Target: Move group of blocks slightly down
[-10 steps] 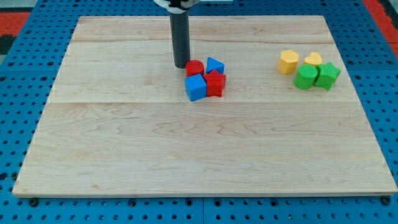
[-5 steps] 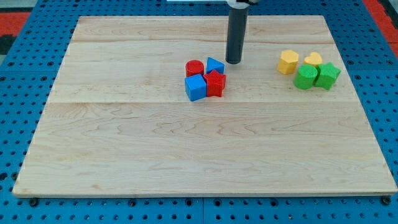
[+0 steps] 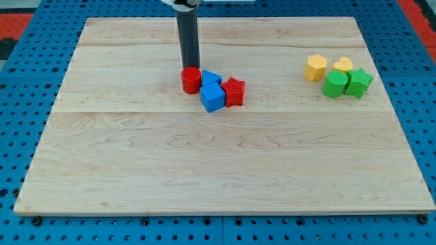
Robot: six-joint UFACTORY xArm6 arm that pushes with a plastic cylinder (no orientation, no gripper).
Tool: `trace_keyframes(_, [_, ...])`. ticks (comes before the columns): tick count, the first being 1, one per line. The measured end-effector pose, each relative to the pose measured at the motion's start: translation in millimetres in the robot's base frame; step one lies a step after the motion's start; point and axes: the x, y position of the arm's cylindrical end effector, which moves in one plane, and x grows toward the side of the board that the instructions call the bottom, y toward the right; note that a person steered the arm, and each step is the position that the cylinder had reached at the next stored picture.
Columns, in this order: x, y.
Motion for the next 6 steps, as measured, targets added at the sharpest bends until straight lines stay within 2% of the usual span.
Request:
trace_keyframes(1, [0,21])
trace_keyframes(2, [25,27])
trace_keyframes(3, [51,12])
trace_keyframes(4, [59,-11])
trace_keyframes(6, [98,-9])
